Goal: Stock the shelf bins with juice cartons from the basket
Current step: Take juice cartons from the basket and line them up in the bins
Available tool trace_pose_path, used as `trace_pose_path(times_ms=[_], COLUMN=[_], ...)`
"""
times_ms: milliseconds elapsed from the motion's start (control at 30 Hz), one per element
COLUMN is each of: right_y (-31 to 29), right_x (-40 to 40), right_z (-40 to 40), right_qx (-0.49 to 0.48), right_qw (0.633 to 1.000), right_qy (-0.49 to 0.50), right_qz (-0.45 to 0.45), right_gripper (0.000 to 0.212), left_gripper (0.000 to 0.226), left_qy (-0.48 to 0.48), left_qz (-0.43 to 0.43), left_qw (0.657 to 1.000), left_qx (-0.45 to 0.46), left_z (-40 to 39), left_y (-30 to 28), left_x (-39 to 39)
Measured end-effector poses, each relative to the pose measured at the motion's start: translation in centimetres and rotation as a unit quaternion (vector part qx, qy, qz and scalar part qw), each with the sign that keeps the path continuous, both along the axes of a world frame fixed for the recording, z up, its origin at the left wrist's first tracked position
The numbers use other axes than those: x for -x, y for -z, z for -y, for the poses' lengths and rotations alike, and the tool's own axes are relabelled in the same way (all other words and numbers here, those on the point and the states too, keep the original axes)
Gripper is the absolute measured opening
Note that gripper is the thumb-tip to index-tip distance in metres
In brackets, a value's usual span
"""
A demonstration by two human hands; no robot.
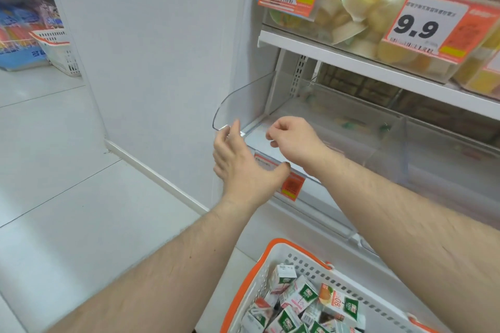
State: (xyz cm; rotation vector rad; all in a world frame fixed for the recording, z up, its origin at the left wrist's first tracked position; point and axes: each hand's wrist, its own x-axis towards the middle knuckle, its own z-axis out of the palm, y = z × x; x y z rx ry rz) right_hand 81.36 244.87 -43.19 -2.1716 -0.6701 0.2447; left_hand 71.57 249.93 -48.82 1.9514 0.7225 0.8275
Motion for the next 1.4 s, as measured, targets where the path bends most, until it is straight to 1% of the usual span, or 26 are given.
trace_pose_path(times_ms=[33,67,133,200,267,333,400,467,500,600,667,733,800,900,967,1000,1033,1100,1133,1200,1267,1300,1333,1400], right_y=[-0.1,-0.2,-0.2,0.6,2.2,4.2,6.5,8.9,10.3,13.9,15.9,17.8,19.6,21.6,22.9,23.5,24.1,25.4,26.0,26.6,26.2,25.8,25.2,23.0], right_x=[0.9,1.9,4.1,6.1,7.5,8.6,9.2,9.6,9.6,9.9,10.1,10.0,9.6,9.2,9.5,9.7,10.0,10.5,10.7,10.8,10.4,10.0,9.5,8.6], right_z=[1.5,3.1,6.5,10.1,13.5,16.6,19.6,22.4,23.6,27.0,28.8,30.8,32.8,35.4,36.7,37.2,37.6,38.0,37.9,37.7,37.4,37.2,37.1,37.1], right_qx=[-0.010,-0.029,-0.096,-0.144,-0.152,-0.145,-0.116,-0.062,-0.030,0.049,0.084,0.113,0.166,0.278,0.384,0.432,0.467,0.516,0.535,0.558,0.565,0.557,0.535,0.451], right_qw=[0.997,0.990,0.959,0.934,0.929,0.944,0.964,0.980,0.984,0.982,0.977,0.970,0.959,0.930,0.898,0.880,0.866,0.846,0.838,0.828,0.824,0.830,0.843,0.884], right_qy=[0.016,0.032,0.048,0.050,0.053,0.062,0.091,0.128,0.144,0.181,0.185,0.189,0.194,0.180,0.134,0.109,0.087,0.053,0.039,0.027,0.014,0.010,0.007,0.005], right_qz=[0.069,0.138,0.261,0.325,0.332,0.290,0.221,0.141,0.102,0.002,-0.063,-0.107,-0.120,-0.161,-0.170,-0.165,-0.154,-0.124,-0.099,-0.046,-0.024,-0.031,-0.050,-0.124], right_gripper=[0.017,0.017,0.016,0.015,0.015,0.016,0.019,0.022,0.022,0.024,0.028,0.031,0.031,0.015,0.044,0.055,0.062,0.066,0.065,0.058,0.046,0.041,0.038,0.035], left_gripper=[0.106,0.097,0.080,0.075,0.069,0.062,0.060,0.056,0.052,0.042,0.041,0.040,0.043,0.055,0.072,0.081,0.086,0.084,0.079,0.069,0.065,0.062,0.058,0.050], left_qy=[0.011,0.035,0.106,0.191,0.272,0.329,0.368,0.403,0.423,0.472,0.477,0.481,0.488,0.497,0.498,0.500,0.502,0.503,0.499,0.490,0.487,0.485,0.481,0.458], left_qz=[0.026,0.051,0.073,0.049,0.021,-0.027,-0.107,-0.193,-0.221,-0.308,-0.373,-0.416,-0.442,-0.465,-0.477,-0.489,-0.500,-0.512,-0.511,-0.499,-0.491,-0.488,-0.481,-0.454], left_qw=[0.997,0.992,0.978,0.958,0.930,0.905,0.879,0.838,0.816,0.759,0.739,0.726,0.713,0.706,0.694,0.681,0.667,0.648,0.645,0.652,0.669,0.683,0.703,0.759], left_qx=[-0.067,-0.112,-0.163,-0.208,-0.247,-0.267,-0.285,-0.313,-0.325,-0.327,-0.295,-0.262,-0.238,-0.198,-0.204,-0.217,-0.229,-0.254,-0.271,-0.294,-0.273,-0.247,-0.209,-0.090], left_z=[0.8,1.7,3.4,5.1,6.6,8.2,9.7,11.1,11.5,12.0,11.9,12.2,12.7,13.9,14.7,15.0,15.3,15.5,15.6,15.7,15.8,15.6,15.5,15.2], left_y=[-0.1,-0.4,-0.5,-0.4,0.0,0.6,1.9,3.6,4.6,7.7,9.9,11.9,13.9,16.3,17.4,17.9,18.2,18.9,19.1,19.3,19.3,19.2,18.8,17.5], left_x=[0.3,0.8,1.4,2.0,2.1,2.2,2.2,2.2,2.1,1.9,1.7,1.8,2.1,2.5,2.7,2.8,2.9,3.2,3.3,3.5,3.6,3.6,3.5,3.2])
